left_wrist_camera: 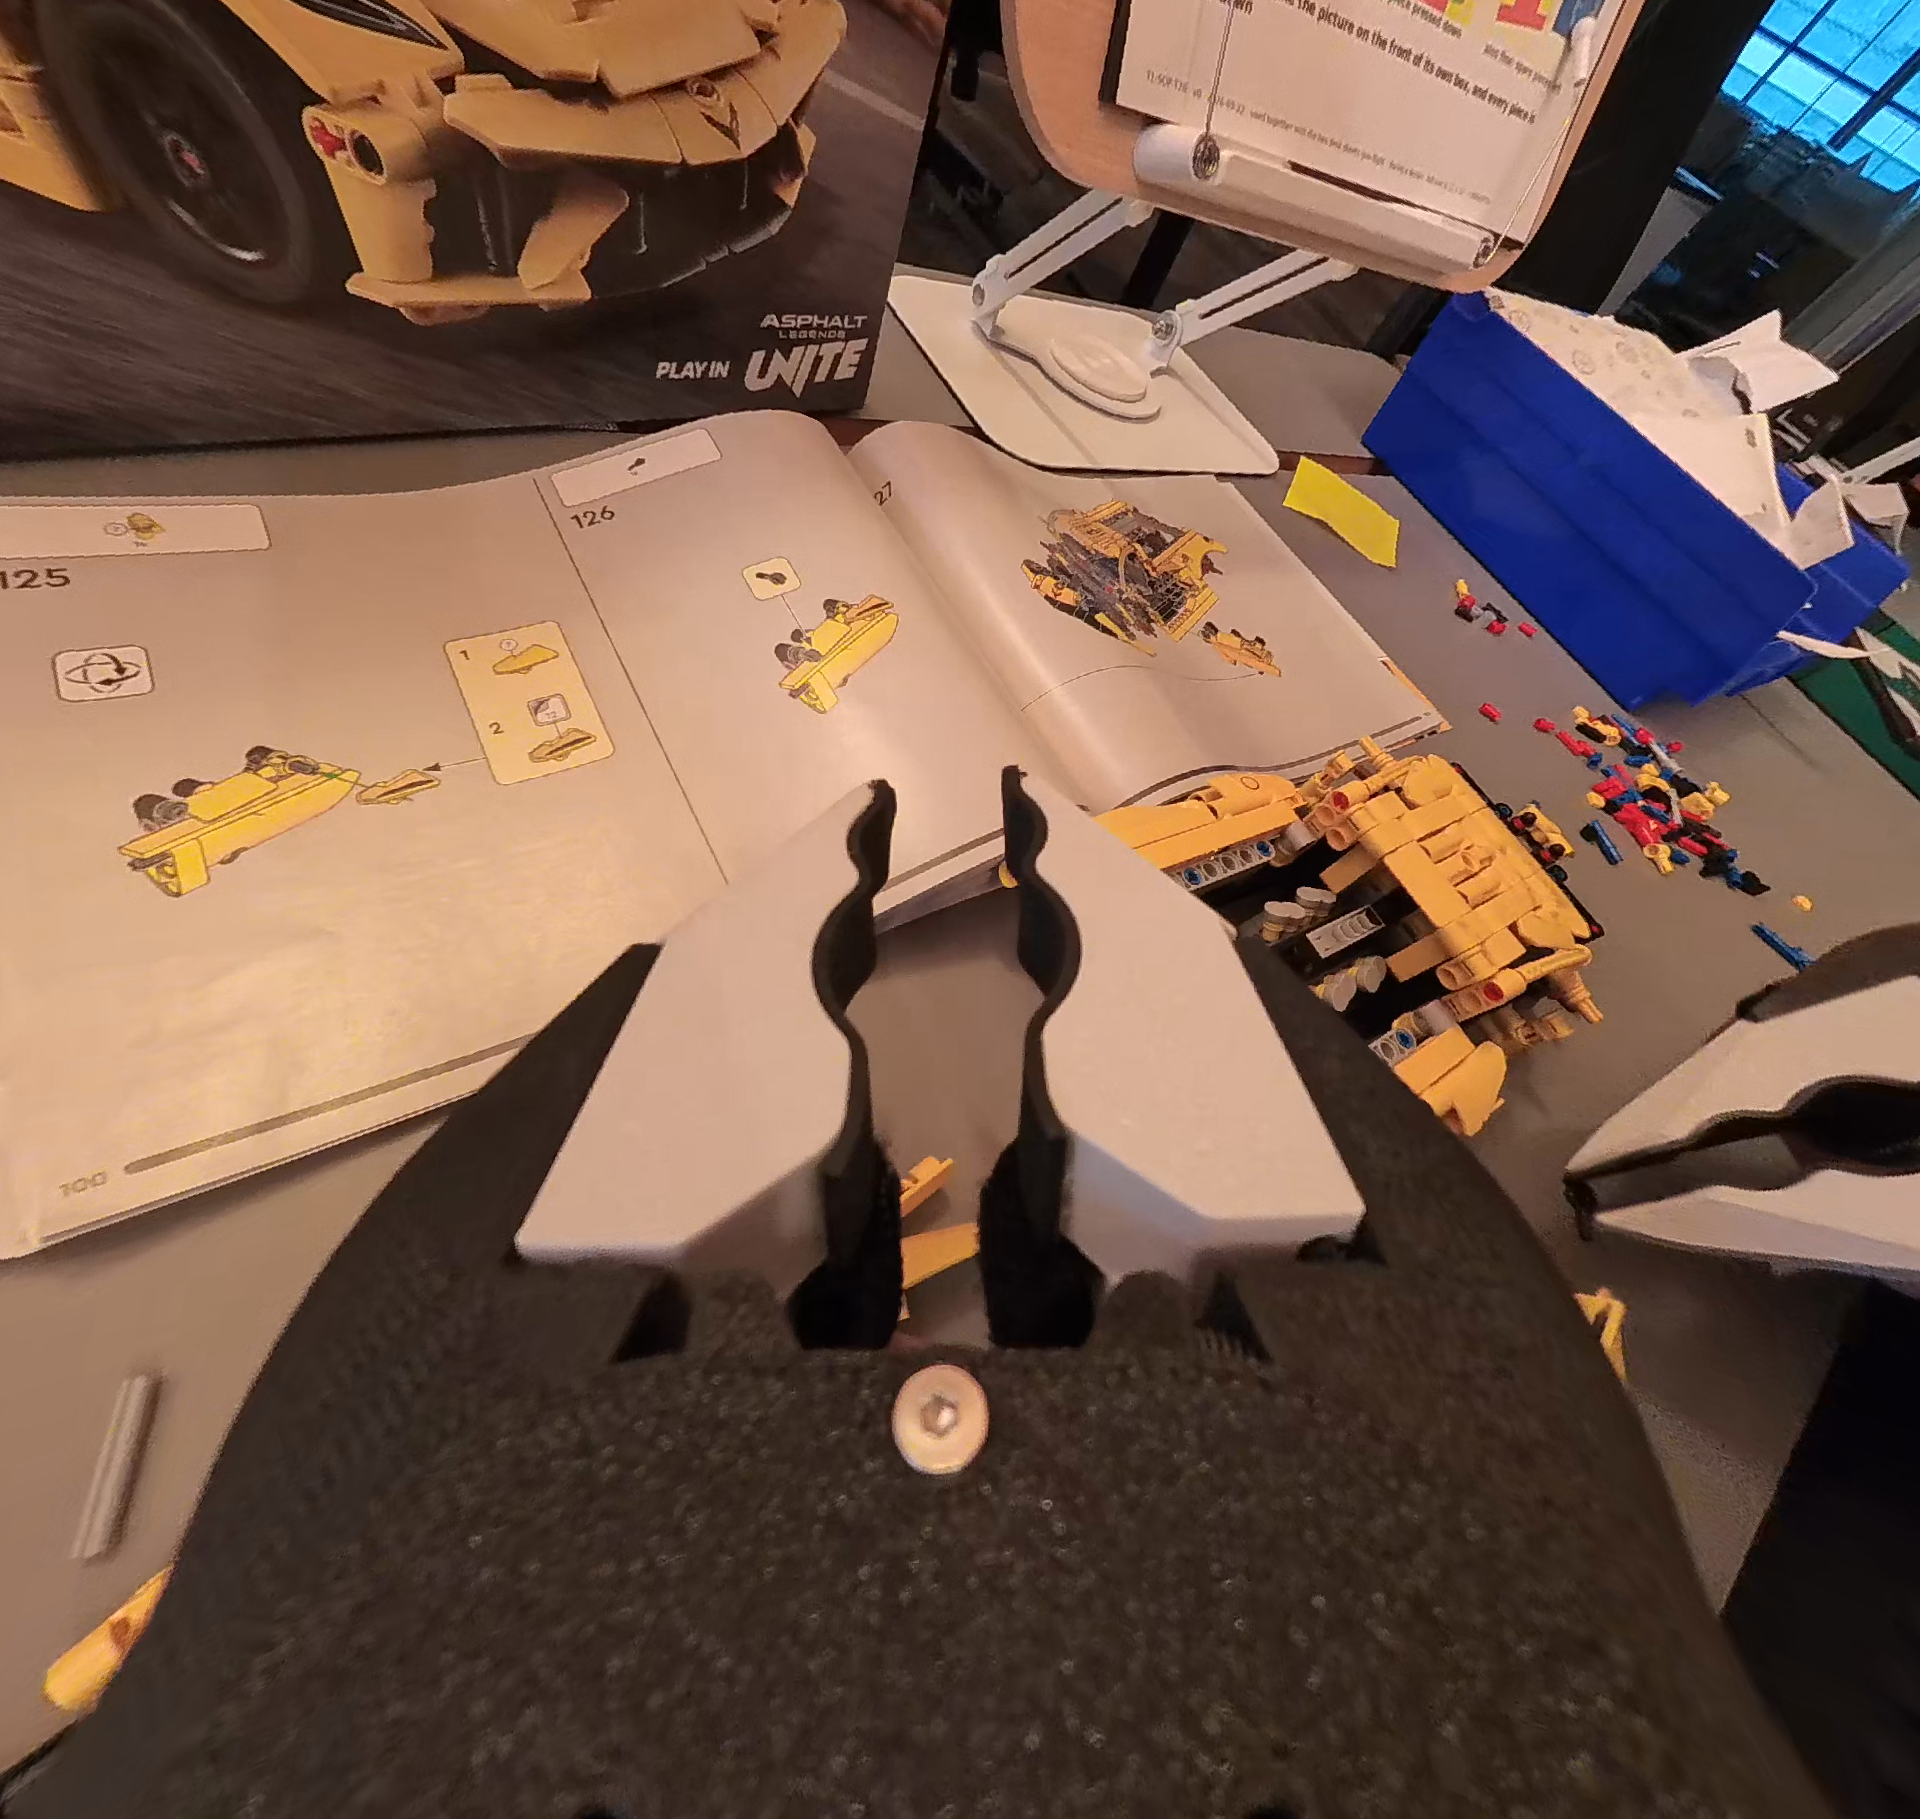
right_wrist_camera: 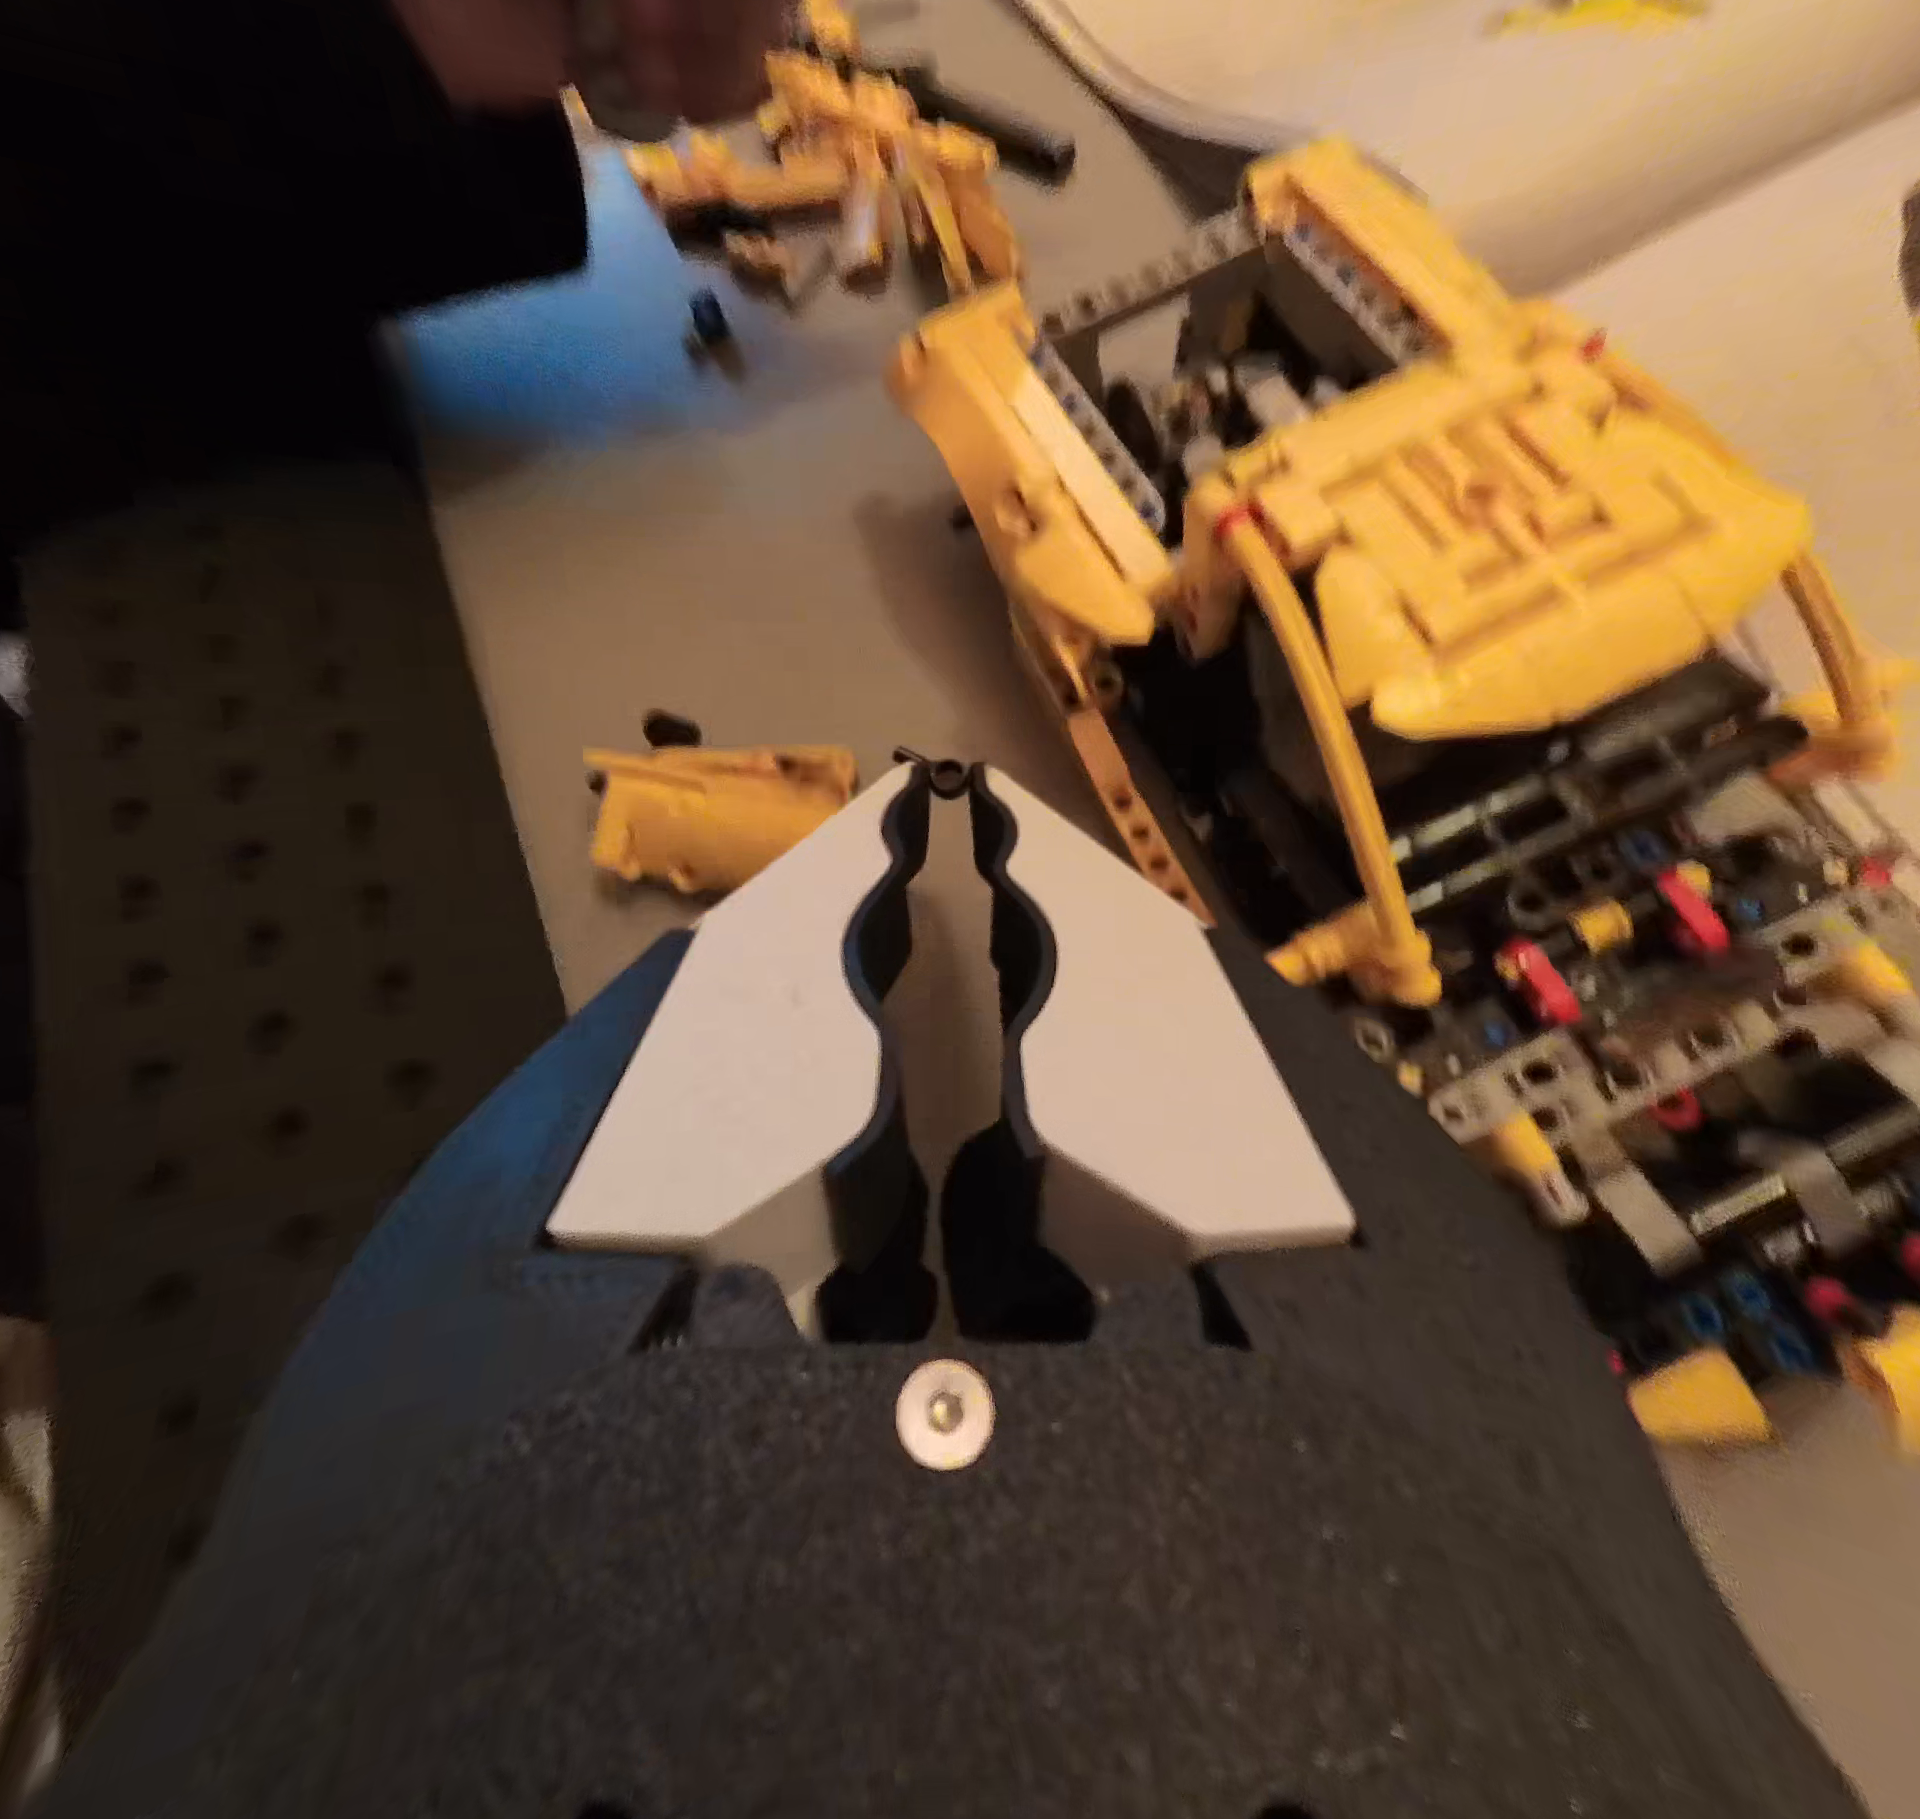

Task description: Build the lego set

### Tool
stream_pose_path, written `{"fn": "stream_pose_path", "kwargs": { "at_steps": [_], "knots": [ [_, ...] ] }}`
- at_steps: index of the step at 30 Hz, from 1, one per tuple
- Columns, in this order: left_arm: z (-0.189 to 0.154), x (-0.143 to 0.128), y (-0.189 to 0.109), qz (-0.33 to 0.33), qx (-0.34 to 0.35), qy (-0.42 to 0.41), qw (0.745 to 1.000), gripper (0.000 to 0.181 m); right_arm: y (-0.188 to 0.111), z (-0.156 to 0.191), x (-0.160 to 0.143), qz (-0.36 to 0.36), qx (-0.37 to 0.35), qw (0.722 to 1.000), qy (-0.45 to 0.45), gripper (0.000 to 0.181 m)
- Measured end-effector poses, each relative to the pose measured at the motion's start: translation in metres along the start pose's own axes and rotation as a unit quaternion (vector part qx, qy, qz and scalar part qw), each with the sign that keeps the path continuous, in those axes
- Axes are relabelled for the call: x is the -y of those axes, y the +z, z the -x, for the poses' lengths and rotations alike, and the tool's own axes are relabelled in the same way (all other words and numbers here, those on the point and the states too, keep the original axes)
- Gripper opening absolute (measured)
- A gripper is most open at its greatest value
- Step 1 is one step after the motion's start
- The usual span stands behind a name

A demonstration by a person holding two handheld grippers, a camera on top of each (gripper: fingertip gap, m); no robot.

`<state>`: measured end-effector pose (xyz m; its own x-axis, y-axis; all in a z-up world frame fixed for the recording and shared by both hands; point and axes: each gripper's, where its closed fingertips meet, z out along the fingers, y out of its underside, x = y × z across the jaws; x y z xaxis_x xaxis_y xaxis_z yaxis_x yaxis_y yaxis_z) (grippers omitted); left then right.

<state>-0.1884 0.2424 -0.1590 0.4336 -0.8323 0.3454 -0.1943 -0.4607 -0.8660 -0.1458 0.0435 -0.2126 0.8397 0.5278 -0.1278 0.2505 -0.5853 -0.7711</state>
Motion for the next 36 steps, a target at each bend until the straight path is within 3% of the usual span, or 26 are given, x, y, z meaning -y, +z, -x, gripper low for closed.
{"fn": "stream_pose_path", "kwargs": {
  "at_steps": [5,10,18,21,23,27,36],
  "knots": [
    [-0.001,-0.003,0.002,0.007,0.0,0.003,1.0,0.021,-0.006,0.0,-0.031,0.045,-0.017,0.999,-0.003,0.007],
    [-0.01,-0.001,0.002,0.005,-0.015,0.021,1.0,0.021,-0.011,0.001,-0.012,-0.007,-0.045,0.998,-0.04,0.007],
    [-0.073,0.003,-0.002,-0.017,-0.122,0.12,0.985,0.021,-0.026,0.002,0.024,-0.132,0.036,0.988,0.064,0.006],
    [-0.104,0.004,-0.012,-0.022,-0.219,0.086,0.972,0.021,-0.035,-0.005,0.027,-0.162,0.054,0.979,0.108,0.006],
    [-0.112,0.005,-0.016,-0.026,-0.246,0.082,0.965,0.021,-0.04,-0.01,0.029,-0.181,0.056,0.974,0.125,0.006],
    [-0.111,0.013,-0.02,-0.058,-0.238,0.097,0.965,0.021,-0.044,-0.014,0.032,-0.192,0.054,0.971,0.134,0.006],
    [-0.107,0.004,-0.012,-0.038,-0.211,0.129,0.968,0.02,-0.04,-0.015,0.03,-0.18,0.037,0.976,0.117,0.006]
  ]
}}
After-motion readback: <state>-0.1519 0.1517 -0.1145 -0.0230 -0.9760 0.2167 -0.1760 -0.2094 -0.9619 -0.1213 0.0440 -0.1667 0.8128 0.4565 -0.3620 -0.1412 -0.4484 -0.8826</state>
